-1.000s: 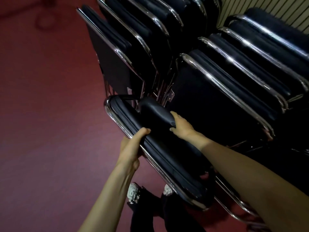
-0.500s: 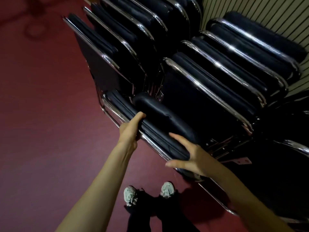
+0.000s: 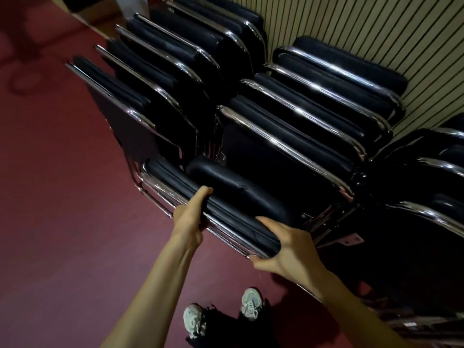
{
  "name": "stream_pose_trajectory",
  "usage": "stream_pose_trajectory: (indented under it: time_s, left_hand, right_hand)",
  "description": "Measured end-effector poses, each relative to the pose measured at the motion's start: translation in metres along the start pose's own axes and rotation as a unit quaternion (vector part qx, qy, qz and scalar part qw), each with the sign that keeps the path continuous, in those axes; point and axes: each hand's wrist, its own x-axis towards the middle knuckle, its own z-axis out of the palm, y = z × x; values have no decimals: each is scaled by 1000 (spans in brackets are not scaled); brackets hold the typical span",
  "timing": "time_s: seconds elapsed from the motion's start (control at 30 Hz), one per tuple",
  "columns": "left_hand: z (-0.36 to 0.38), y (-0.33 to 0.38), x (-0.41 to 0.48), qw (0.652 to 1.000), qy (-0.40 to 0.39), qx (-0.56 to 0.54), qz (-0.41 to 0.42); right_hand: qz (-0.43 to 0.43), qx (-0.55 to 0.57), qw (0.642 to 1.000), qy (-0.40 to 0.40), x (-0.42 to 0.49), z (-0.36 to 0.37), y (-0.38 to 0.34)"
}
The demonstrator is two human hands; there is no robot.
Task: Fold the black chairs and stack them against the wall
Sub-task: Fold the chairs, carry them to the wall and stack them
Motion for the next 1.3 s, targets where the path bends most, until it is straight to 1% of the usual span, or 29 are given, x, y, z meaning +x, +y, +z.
stream_pose_trajectory:
  time_s: [0.13, 0.3, 0.37, 0.43, 0.5, 0.53, 0.6, 0.67, 0.8, 0.87, 0.93, 1.0, 1.07, 1.17, 1.3]
  left_hand:
    - [7, 3, -2, 1000, -10, -22, 10]
    - [2, 4, 8, 1000, -28, 2, 6]
    - [3, 13, 16, 999, -52, 14, 0]
    - [14, 22, 23, 997, -75, 1, -6]
    - [32, 29, 26, 998, -66, -13, 6]
    - [42, 32, 25, 999, -52, -8, 12]
    - [59, 36, 25, 999, -37, 11, 18]
    - [71, 41, 28, 998, -48, 27, 19]
    - [85, 50, 35, 996, -69, 60, 20]
    - [87, 50, 38, 993, -90, 70, 18]
    - [83, 49, 39, 991, -105, 83, 16]
    - [79, 46, 41, 989, -111, 92, 14]
    - [79, 42, 42, 989, -107, 97, 20]
    - [93, 40, 38, 991, -87, 90, 38]
    - [114, 40, 36, 993, -71, 77, 58]
  right_hand:
    - [49, -8, 997, -55, 8, -15, 0]
    - [53, -42, 995, -69, 6, -11, -8]
    - [65, -17, 997, -49, 8, -7, -13]
    - [72, 6, 997, -13, 15, -7, -14]
    - [54, 13, 998, 41, 26, -11, -3]
    - [54, 12, 997, 53, 32, -17, 3]
    - [78, -1, 996, 41, 41, -30, 12]
    - [84, -22, 996, 39, 50, -39, 19]
    - [73, -56, 993, 75, 63, -43, 23]
    - [88, -47, 991, 87, 65, -43, 28]
    - [107, -26, 992, 67, 62, -41, 31]
    - [104, -34, 993, 46, 57, -36, 34]
    - [101, -52, 993, 43, 54, -32, 35]
    - [89, -67, 992, 63, 60, -38, 42]
    - [70, -44, 993, 80, 68, -52, 53]
